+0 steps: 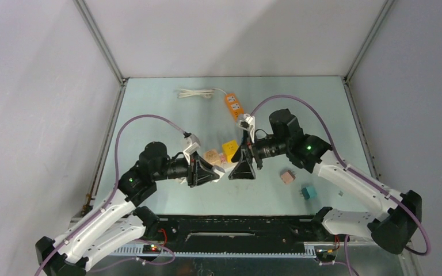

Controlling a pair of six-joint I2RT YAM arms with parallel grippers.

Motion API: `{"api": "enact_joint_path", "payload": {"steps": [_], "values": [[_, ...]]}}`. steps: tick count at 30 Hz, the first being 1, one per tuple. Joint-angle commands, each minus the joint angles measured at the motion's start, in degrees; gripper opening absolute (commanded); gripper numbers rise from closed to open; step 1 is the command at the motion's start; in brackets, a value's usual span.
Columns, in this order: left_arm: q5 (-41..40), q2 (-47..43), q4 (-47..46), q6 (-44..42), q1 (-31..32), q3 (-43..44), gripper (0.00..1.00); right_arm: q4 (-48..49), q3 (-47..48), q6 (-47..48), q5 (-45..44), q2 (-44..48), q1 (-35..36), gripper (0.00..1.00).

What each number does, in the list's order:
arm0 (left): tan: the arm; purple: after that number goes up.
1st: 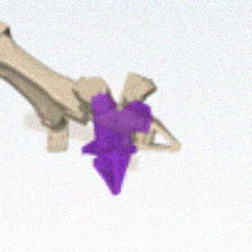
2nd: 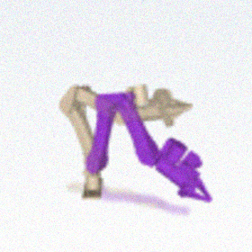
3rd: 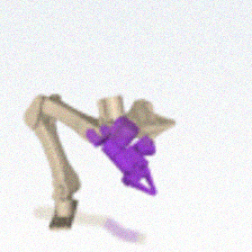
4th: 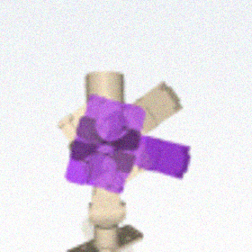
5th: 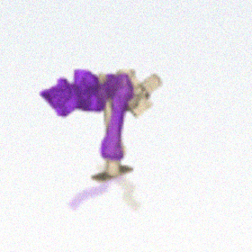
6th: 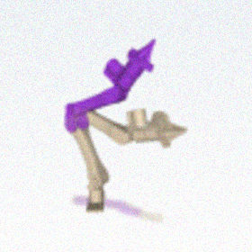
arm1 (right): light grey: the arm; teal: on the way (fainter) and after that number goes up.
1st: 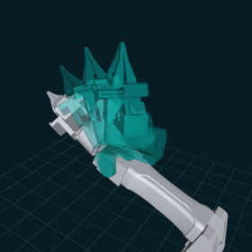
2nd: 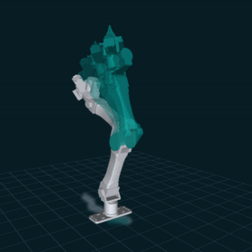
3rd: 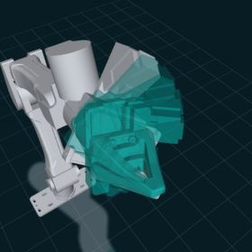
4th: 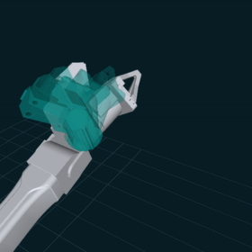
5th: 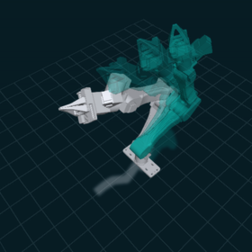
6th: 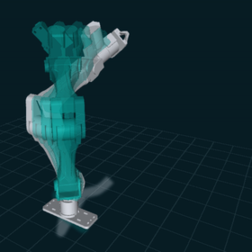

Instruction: Insert the plug

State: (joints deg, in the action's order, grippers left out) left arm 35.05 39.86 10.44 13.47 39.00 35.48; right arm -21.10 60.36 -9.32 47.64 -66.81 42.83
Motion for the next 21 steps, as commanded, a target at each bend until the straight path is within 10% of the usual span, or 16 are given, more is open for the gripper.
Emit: {"api": "enact_joint_path", "payload": {"steps": [1, 21], "values": [[7.29, 0.38, -1.26, -3.1, 0.25, 4.05, 0.0, 5.99, -0.14, -1.66, 6.9, -2.67, 0.65, 0.81], [10.66, 1.11, -4.28, -0.91, 0.21, 3.58, 0.0, 9.24, -0.11, 4.09, 10.42, -10.56, 5.27, 0.47]]}}
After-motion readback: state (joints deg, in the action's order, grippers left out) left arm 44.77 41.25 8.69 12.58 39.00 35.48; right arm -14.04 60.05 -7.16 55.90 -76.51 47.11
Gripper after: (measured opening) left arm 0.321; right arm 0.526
